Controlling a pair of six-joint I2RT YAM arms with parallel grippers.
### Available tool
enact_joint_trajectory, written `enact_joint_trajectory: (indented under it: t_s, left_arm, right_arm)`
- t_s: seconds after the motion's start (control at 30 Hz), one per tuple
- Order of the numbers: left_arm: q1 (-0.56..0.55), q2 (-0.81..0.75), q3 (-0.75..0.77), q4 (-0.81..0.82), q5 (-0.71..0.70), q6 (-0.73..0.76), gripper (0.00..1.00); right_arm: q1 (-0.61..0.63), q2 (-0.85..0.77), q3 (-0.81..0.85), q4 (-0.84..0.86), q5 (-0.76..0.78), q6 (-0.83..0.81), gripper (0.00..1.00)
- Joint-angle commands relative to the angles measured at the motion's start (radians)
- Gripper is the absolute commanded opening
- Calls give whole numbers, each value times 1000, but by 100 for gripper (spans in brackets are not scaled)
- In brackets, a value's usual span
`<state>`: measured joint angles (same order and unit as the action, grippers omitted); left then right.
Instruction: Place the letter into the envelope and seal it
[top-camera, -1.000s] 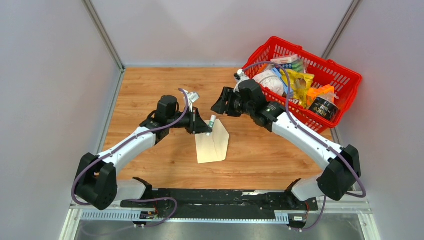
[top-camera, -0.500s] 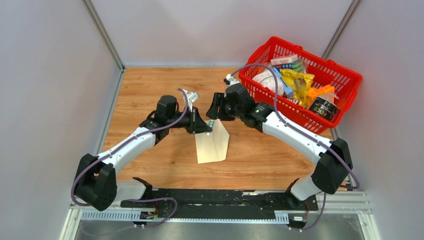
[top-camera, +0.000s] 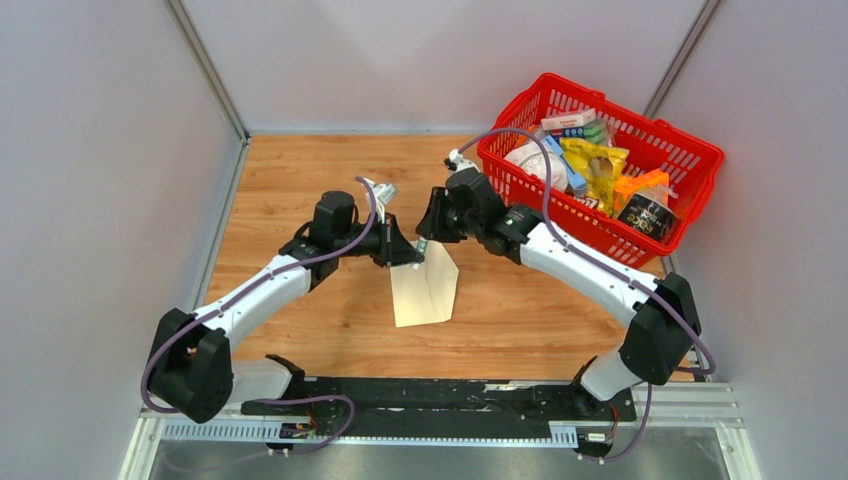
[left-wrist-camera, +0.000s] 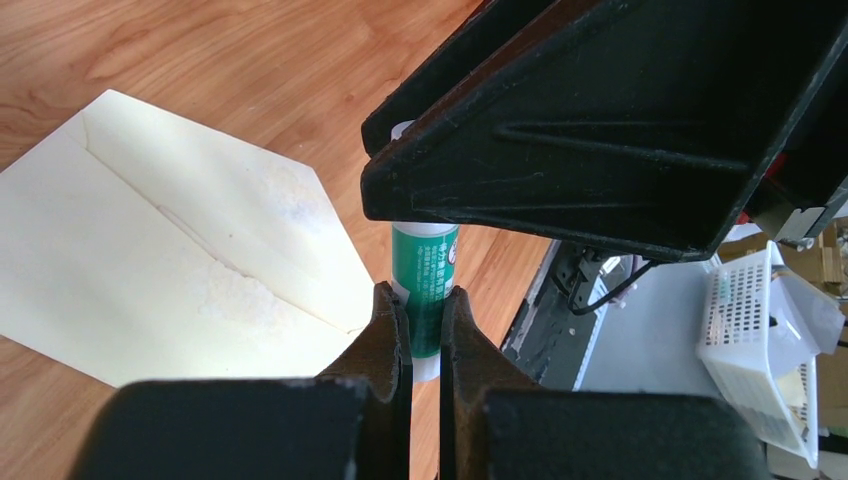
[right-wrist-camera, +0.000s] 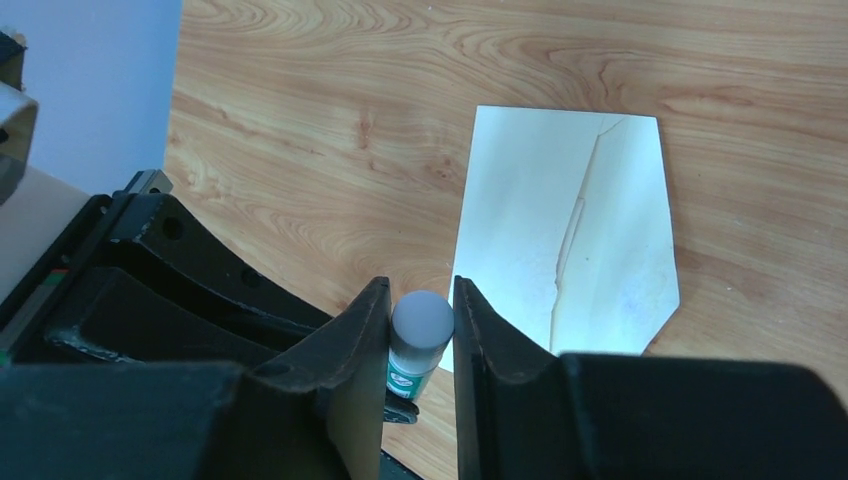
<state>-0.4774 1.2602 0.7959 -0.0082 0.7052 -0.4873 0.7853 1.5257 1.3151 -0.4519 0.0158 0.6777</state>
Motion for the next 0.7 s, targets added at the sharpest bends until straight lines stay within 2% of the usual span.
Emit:
enact_joint_trajectory:
  t_s: [0.0, 0.17, 0.4, 0.67]
  left_arm:
    - [-1, -39, 0, 39, -9, 1, 0]
    - [-1, -50, -35, -11, -18, -2, 0]
    - [0, -84, -72, -94, -36, 15, 0]
    - [0, -82, -99, -122, -33, 23, 0]
  right_arm:
    - [5, 22, 49, 2, 15, 5, 22]
    - [3, 59, 93, -30, 75, -24, 13]
    - [-15, 97, 116, -51, 144, -59, 14]
    - [-60, 68, 59, -59, 165, -56, 15]
